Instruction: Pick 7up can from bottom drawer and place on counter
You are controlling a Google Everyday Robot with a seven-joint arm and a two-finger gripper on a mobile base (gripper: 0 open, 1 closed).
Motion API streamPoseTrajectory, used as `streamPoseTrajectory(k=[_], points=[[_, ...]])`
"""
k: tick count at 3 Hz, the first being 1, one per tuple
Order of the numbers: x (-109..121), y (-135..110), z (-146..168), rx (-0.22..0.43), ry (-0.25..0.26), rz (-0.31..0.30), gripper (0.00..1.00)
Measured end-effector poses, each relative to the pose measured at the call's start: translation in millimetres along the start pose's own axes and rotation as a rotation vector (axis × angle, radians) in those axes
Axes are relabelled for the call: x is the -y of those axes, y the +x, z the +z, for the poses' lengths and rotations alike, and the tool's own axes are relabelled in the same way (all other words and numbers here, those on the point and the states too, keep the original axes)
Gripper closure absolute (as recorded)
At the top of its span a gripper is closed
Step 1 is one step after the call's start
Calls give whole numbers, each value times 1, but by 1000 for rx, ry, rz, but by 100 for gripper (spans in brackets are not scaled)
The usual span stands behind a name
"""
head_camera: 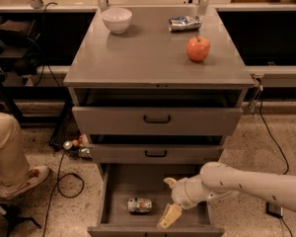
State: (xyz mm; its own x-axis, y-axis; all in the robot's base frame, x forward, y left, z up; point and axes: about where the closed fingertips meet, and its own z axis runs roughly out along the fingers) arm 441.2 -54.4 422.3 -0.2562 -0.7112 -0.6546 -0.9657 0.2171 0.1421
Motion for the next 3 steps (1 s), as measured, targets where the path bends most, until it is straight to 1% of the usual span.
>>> streamPoseTrajectory(k=[1, 2, 3], points=[[36, 25, 45, 68, 1, -35, 0], [36, 25, 45, 68, 1, -35, 0], [40, 27, 54, 68, 29, -79, 0]])
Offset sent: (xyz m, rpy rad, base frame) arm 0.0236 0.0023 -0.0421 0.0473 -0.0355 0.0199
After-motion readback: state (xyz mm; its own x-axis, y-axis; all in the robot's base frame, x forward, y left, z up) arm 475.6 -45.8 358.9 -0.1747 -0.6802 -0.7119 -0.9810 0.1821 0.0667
